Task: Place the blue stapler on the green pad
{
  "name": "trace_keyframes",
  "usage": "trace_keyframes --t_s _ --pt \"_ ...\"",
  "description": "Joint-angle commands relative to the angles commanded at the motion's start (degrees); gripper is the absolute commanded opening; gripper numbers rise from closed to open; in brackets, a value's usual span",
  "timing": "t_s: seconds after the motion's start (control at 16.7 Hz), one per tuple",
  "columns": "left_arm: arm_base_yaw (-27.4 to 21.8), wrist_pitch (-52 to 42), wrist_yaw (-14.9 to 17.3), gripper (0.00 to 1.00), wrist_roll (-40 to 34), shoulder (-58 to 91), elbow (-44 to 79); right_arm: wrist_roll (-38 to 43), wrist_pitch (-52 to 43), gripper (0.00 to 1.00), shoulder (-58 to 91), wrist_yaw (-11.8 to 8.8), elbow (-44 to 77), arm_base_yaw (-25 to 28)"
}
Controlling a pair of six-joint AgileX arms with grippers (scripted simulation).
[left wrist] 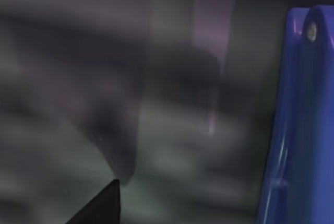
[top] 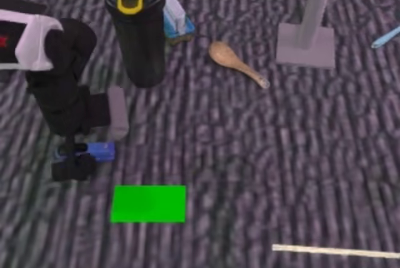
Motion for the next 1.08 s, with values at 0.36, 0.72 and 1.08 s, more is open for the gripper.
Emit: trace_keyframes --t_s 0.36,0.72,1.08 --pt "0.01 0.65 0.00 0.92 0.02 0.33 -0.44 0.00 0.00 1.00 0.00 0.00 0.00 0.00" --pt "0.01 0.65 0.00 0.47 0.02 0.33 -0.44 0.00 0.00 1.00 0.00 0.00 0.00 0.00" --pt "0.01 0.65 0.00 0.02 0.02 0.33 -0.44 0.00 0.00 1.00 0.00 0.00 0.00 0.00"
